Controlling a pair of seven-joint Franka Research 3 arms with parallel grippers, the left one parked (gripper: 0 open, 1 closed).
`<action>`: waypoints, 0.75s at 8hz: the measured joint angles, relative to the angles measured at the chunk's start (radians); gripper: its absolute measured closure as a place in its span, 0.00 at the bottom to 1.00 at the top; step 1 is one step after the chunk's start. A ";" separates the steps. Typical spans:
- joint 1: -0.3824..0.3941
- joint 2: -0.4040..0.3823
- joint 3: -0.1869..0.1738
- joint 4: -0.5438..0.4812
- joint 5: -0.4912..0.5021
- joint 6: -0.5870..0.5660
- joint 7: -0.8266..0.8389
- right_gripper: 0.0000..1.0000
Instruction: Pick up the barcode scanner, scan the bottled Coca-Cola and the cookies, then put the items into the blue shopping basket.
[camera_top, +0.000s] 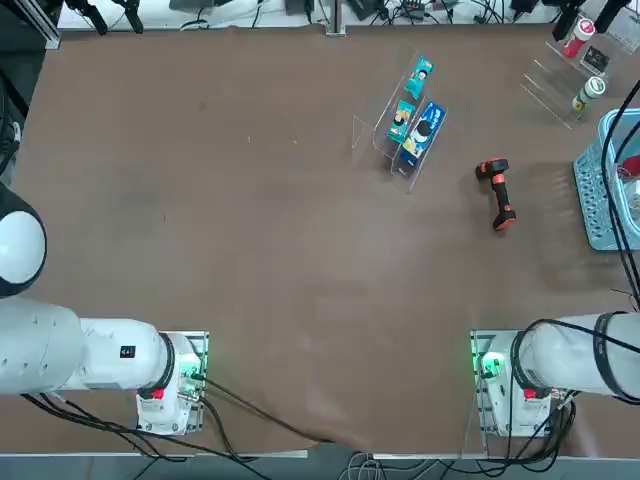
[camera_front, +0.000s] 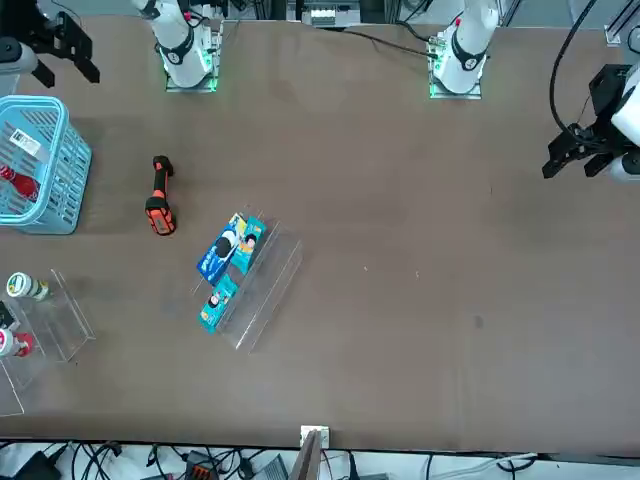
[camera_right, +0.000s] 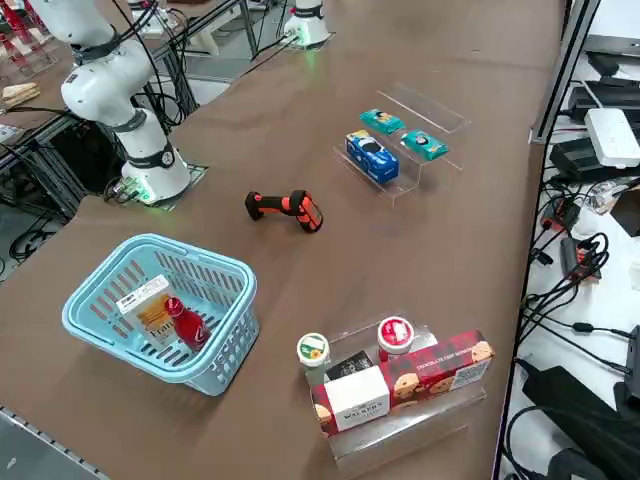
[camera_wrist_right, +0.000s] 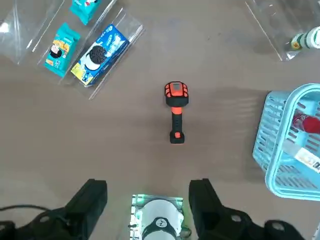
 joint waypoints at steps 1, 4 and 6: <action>0.000 -0.003 -0.015 -0.004 0.013 0.006 0.008 0.00; 0.001 0.022 -0.033 -0.012 0.012 0.059 0.008 0.00; 0.003 0.087 -0.033 0.026 0.010 0.077 0.008 0.00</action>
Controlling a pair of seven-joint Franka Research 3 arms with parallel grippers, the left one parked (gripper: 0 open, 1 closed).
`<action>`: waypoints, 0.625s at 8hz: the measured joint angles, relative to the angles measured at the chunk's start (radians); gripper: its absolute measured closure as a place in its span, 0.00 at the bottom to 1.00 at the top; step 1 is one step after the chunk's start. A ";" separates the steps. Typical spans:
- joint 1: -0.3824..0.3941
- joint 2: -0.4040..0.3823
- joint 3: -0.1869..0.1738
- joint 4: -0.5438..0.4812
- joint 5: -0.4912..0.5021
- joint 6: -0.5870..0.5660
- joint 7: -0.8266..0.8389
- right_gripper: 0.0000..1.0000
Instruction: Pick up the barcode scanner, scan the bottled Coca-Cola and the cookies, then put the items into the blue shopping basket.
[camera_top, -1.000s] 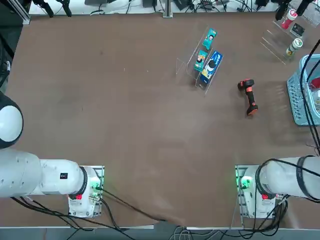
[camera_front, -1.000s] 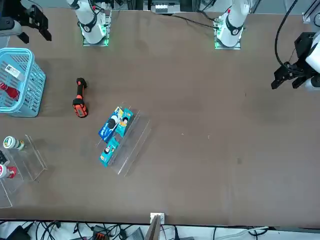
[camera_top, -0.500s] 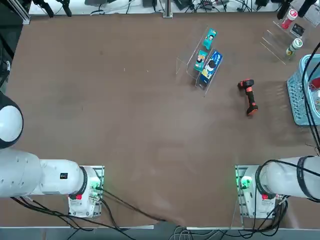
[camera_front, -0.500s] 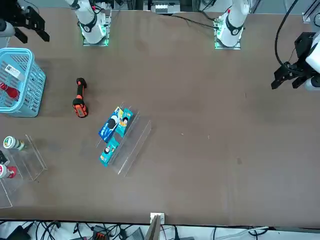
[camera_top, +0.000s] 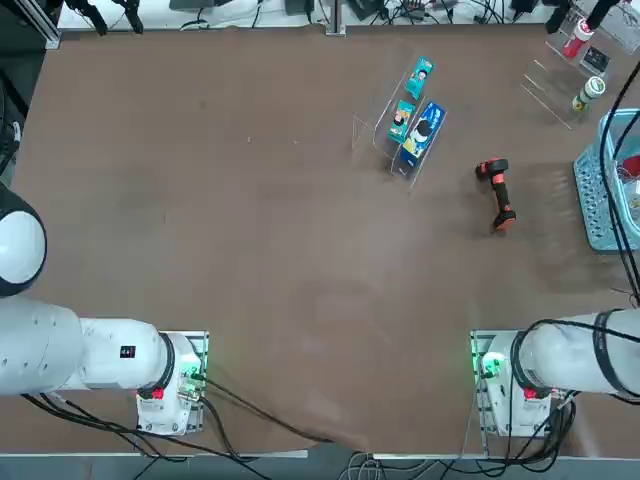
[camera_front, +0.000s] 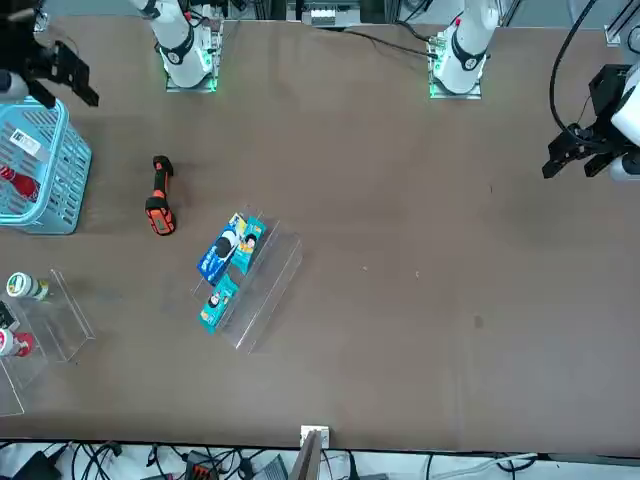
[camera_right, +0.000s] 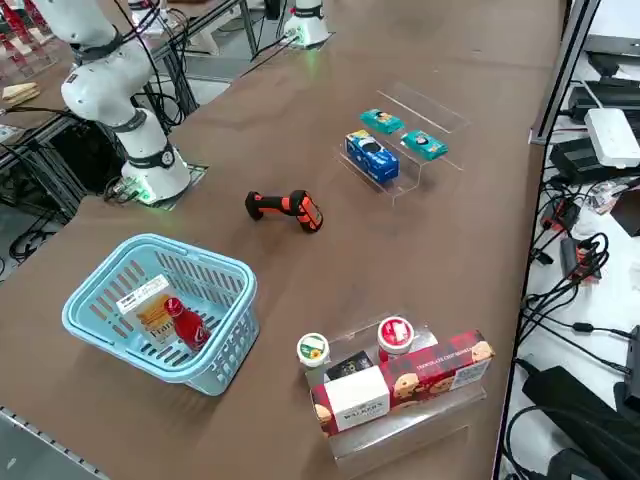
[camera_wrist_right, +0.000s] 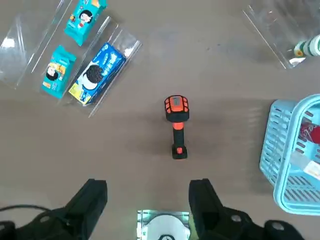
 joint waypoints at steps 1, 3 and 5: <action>0.001 0.026 0.000 0.026 0.000 0.001 0.000 0.00; 0.007 0.027 0.003 0.055 0.000 -0.036 0.000 0.00; 0.019 -0.021 0.006 0.052 0.000 -0.089 0.005 0.00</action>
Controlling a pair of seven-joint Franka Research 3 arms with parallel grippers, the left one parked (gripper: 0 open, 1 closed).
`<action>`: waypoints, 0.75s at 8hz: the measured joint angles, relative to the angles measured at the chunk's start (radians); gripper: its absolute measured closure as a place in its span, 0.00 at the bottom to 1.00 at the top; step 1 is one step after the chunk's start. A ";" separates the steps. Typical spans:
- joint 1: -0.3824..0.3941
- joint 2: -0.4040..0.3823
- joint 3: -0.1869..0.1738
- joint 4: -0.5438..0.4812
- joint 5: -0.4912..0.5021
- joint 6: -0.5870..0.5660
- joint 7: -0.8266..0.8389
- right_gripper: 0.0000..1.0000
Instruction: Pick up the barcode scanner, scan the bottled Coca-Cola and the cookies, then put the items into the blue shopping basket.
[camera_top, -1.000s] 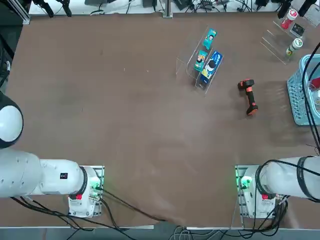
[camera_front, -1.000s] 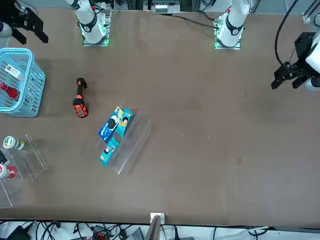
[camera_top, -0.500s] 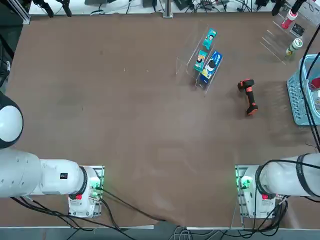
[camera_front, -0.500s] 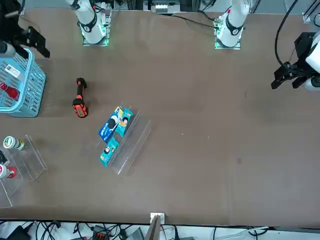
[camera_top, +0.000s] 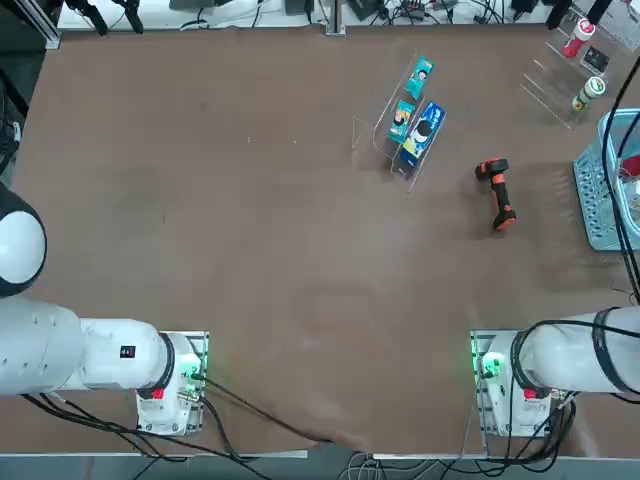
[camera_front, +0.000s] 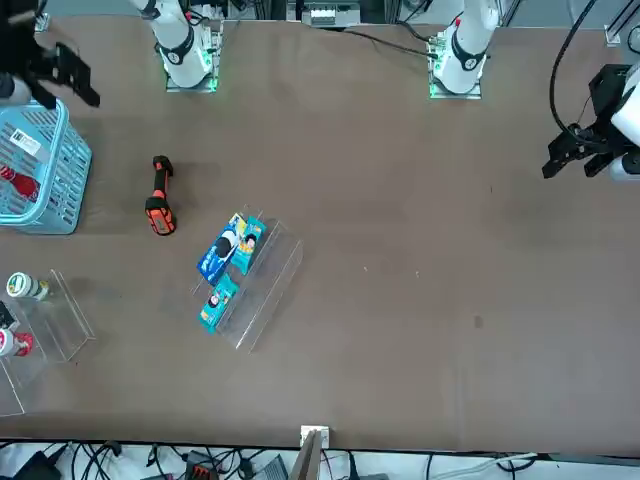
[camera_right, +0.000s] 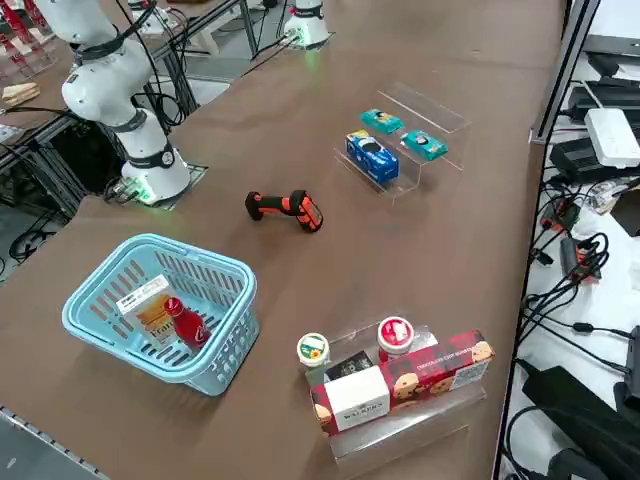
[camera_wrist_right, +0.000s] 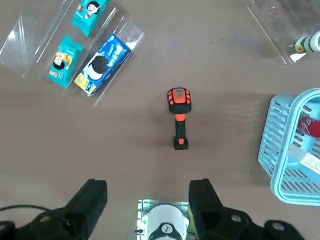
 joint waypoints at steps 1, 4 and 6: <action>0.003 -0.018 0.000 -0.006 -0.002 -0.002 0.031 0.00; 0.006 -0.016 -0.007 -0.019 -0.012 0.039 0.108 0.00; 0.005 0.006 -0.032 -0.026 -0.026 0.070 0.109 0.00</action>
